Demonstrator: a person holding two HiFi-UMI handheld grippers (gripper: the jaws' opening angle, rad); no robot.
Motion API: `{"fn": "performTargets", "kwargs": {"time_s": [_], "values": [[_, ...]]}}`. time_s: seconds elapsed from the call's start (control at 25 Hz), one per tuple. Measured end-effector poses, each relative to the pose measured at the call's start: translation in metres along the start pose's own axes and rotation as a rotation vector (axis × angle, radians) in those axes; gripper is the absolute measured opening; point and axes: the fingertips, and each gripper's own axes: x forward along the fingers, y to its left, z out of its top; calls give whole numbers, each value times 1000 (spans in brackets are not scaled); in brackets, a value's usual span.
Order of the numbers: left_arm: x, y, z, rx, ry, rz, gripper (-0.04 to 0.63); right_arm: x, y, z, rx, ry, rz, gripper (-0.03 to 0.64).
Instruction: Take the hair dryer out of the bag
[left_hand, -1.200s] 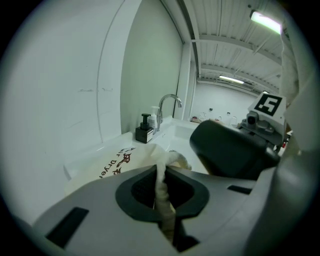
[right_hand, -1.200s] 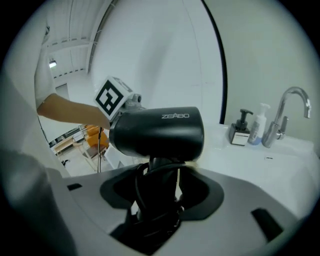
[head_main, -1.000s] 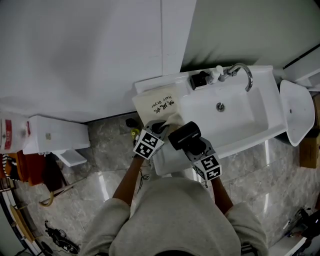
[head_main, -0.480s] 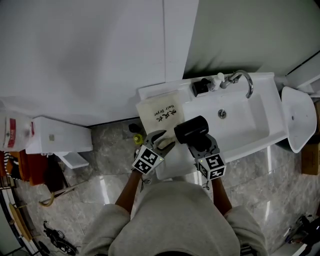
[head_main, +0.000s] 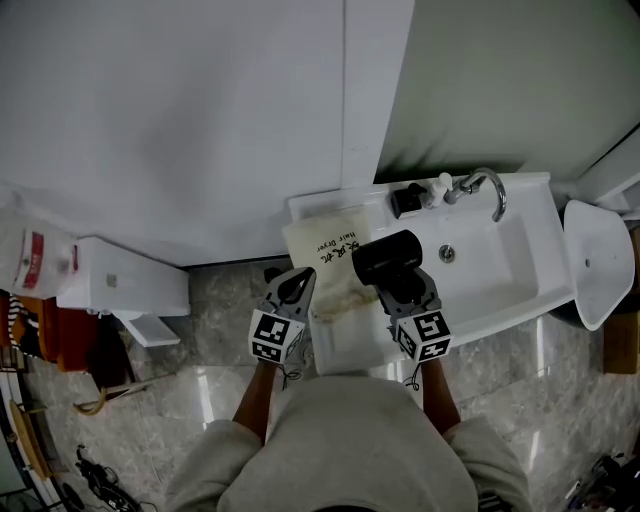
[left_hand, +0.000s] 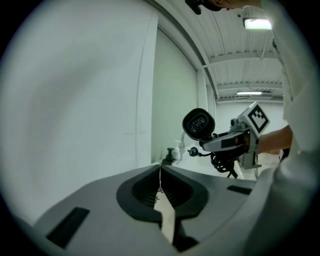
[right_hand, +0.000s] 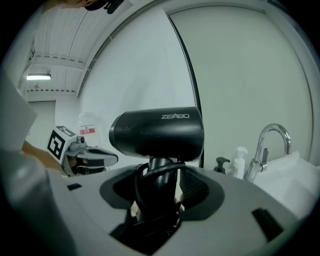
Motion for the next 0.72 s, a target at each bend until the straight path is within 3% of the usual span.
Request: {"fn": "performTargets", "kwargs": {"time_s": [0.24, 0.72], "values": [[-16, 43, 29, -22, -62, 103, 9, 13, -4, 34, -32, -64, -10, 227], [-31, 75, 61, -6, -124, 158, 9, 25, -1, 86, -81, -149, -24, 229]]}}
